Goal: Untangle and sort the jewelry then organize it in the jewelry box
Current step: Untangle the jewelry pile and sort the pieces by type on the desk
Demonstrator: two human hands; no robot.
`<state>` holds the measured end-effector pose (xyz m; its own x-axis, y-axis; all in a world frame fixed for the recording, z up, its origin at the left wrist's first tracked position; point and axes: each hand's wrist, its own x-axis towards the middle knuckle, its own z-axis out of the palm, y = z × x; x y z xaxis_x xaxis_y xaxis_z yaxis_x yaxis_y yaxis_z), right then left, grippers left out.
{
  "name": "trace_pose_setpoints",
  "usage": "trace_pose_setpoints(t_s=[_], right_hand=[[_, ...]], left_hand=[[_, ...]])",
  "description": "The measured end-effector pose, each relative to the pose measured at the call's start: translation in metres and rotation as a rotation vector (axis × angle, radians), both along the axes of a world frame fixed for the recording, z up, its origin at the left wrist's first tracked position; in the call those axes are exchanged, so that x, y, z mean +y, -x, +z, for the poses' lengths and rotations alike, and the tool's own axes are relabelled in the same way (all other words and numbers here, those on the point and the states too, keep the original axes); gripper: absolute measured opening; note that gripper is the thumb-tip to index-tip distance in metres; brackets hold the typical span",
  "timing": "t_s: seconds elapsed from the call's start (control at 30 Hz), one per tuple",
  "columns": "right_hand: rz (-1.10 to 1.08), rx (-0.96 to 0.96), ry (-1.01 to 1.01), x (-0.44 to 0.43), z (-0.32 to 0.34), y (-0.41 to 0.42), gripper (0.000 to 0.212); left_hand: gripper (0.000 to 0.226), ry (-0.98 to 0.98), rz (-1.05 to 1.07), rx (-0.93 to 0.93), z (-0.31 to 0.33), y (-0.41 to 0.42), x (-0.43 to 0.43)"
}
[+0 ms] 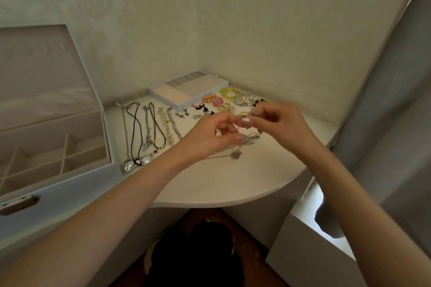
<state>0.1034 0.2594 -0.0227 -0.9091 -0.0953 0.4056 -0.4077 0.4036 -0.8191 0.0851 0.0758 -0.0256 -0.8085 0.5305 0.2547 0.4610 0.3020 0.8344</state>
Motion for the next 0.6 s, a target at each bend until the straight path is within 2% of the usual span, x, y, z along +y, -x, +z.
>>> trace_pose_setpoints(t_s=[0.1,0.43,0.6], right_hand=[[-0.025,-0.002,0.122,-0.004,0.010,0.003,0.017],[0.231,-0.102,0.631,0.001,0.019,0.005,0.019],[0.268,-0.058,0.731,0.004,0.021,0.005,0.014]], left_hand=[[0.009,-0.029,-0.003,0.030,0.004,0.006,0.000],[0.015,-0.087,0.074,0.032,0.002,0.025,-0.004],[0.014,-0.031,0.070,0.032,-0.003,0.029,-0.004]])
